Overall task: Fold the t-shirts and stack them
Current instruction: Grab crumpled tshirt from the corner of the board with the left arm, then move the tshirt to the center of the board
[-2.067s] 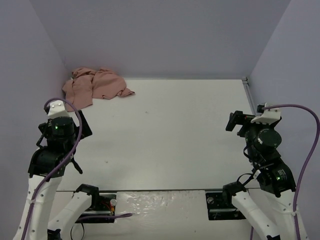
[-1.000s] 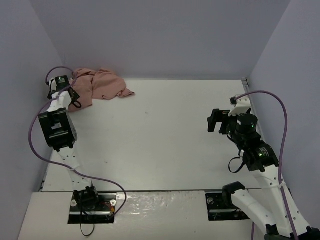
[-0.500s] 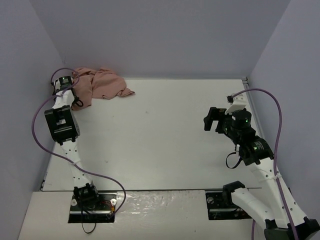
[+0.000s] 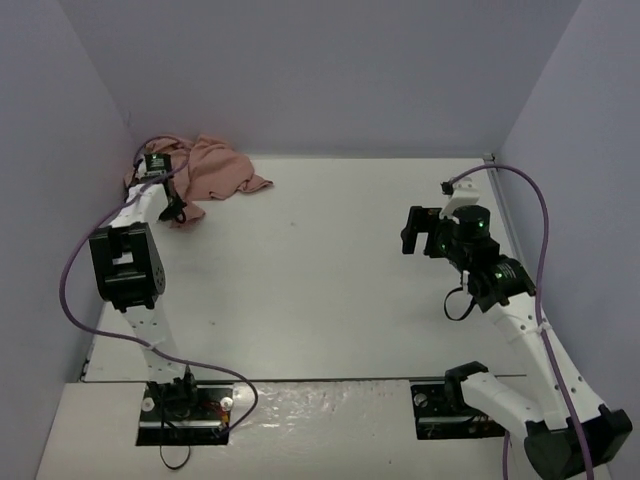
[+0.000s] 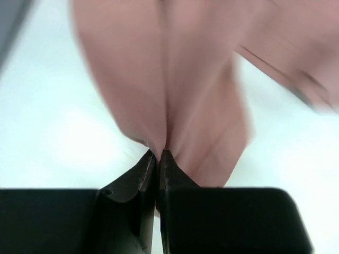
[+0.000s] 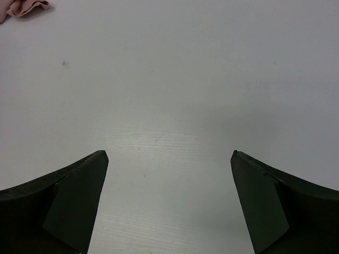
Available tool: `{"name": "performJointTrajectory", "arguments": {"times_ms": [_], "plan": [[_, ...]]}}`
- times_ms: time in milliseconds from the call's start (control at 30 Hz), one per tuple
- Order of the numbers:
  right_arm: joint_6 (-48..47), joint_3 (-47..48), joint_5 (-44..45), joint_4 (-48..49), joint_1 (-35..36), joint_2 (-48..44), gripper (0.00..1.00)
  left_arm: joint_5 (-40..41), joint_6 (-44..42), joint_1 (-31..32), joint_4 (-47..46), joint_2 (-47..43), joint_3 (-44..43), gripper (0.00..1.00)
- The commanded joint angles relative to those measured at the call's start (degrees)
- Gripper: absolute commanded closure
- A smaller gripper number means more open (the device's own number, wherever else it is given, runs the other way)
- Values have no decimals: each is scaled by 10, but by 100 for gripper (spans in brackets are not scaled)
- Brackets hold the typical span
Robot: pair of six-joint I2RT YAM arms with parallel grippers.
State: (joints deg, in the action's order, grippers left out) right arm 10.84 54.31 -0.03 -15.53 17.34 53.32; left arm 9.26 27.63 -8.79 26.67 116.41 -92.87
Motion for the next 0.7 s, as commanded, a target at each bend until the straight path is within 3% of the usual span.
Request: {"name": "performJointTrajectory", "arguments": {"times_ms": [0,100,267,400,667], "plan": [[-4,50,-39,46,5,48,0,-41,36,112,26,-243,61,100],[8,61,-63,51,7,77,0,-39,50,159,58,-343,79,100],[41,68,-76,54,9,115,0,-13,24,169,131,-502,32,100],[73,67,-98,60,18,143,2,24,-2,170,148,-564,33,100],[104,67,-37,77,130,220,9,7,-1,170,159,-645,186,100]]}}
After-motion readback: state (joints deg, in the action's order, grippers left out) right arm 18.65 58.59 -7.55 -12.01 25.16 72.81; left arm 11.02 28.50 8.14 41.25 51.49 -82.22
